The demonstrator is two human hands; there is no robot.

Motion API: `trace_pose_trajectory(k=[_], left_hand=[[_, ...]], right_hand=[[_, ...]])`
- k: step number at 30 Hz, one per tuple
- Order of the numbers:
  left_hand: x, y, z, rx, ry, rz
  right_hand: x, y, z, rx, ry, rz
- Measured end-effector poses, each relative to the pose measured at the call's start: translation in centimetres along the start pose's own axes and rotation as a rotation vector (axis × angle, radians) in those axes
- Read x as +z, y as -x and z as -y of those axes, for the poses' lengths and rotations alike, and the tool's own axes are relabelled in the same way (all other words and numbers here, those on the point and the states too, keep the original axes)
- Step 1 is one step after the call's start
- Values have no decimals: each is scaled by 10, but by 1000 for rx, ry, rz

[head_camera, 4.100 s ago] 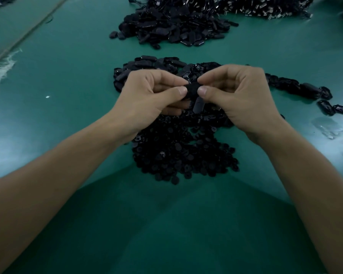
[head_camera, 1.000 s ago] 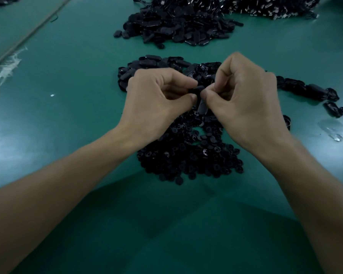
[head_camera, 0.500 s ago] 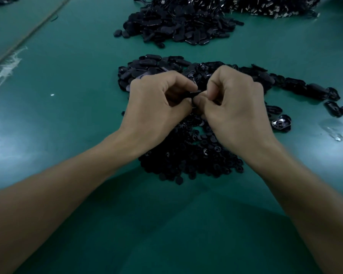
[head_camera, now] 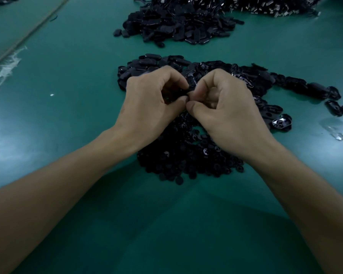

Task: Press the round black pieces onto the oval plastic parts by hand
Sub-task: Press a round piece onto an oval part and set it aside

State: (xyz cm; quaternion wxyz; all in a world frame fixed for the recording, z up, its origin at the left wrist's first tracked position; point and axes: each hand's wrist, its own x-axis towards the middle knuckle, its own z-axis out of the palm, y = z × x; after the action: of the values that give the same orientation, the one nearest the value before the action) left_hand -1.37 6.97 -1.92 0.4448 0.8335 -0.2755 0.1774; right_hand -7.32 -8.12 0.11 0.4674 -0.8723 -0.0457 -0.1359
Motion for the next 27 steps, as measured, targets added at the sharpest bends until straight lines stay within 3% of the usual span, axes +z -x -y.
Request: trace_pose_trajectory(k=[5,9,13,16,21,27], left_hand=[[0,0,3,14,-18,6],[1,-1,4,-1,20,5],[0,-4,1,-70,226,68],[-1,-5,2,-140,417,122],[-2,-7,3,-202,502,156],[-2,-7,4,-307,586,189]], right_hand=[[2,0,-2,-13,47,29],[-3,-2,-5,-54,108,-58],[-12,-8,-13,-52,137,-51],[-17,-11,-17,-39,9,5],[-21,-13,-20,-27,-115,14],[-23,-12,-21,-37,-64,18]])
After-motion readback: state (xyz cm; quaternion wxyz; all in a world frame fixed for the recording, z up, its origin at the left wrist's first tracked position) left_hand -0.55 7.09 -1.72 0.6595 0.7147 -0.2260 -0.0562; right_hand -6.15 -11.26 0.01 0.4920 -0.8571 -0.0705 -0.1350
